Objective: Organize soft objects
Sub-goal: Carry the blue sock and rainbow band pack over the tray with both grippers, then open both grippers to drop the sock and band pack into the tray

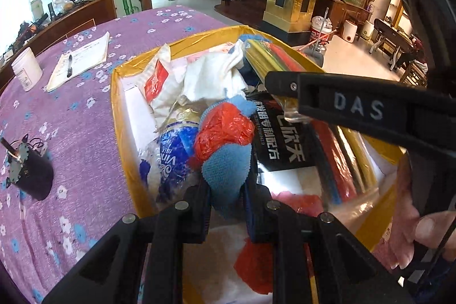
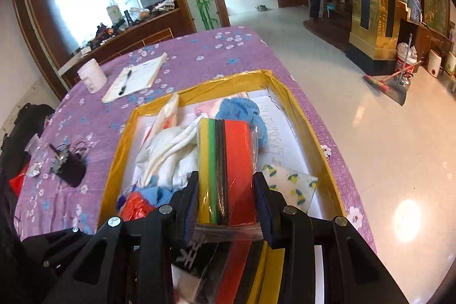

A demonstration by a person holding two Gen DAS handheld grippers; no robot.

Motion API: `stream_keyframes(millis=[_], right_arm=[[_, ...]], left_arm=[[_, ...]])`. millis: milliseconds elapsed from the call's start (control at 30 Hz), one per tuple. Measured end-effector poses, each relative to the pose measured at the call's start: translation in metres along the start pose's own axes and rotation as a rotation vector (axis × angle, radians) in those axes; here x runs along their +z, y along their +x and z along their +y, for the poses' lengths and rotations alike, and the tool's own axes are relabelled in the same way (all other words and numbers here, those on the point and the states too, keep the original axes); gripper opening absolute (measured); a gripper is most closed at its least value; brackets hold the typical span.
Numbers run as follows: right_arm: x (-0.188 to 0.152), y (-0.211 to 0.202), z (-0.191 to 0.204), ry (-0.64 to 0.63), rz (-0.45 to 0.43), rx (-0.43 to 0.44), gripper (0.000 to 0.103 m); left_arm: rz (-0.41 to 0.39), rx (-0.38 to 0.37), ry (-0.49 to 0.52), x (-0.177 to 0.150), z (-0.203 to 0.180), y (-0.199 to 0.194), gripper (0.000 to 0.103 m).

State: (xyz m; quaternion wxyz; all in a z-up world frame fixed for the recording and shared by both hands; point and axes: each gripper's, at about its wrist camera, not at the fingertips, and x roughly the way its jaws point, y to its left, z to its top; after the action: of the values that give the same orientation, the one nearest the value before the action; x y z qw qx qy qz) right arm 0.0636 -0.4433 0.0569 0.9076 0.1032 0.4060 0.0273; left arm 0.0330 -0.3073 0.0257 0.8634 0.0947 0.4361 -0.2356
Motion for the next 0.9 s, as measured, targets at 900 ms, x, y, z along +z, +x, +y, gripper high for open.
stream_keyframes(millis=[900], right_arm=[[-0.007, 0.02, -0.003, 0.015, 0.041, 0.044, 0.042]], left_arm=[[-0.036, 0.07, 0.038, -0.011, -0.003, 0.008, 0.02]])
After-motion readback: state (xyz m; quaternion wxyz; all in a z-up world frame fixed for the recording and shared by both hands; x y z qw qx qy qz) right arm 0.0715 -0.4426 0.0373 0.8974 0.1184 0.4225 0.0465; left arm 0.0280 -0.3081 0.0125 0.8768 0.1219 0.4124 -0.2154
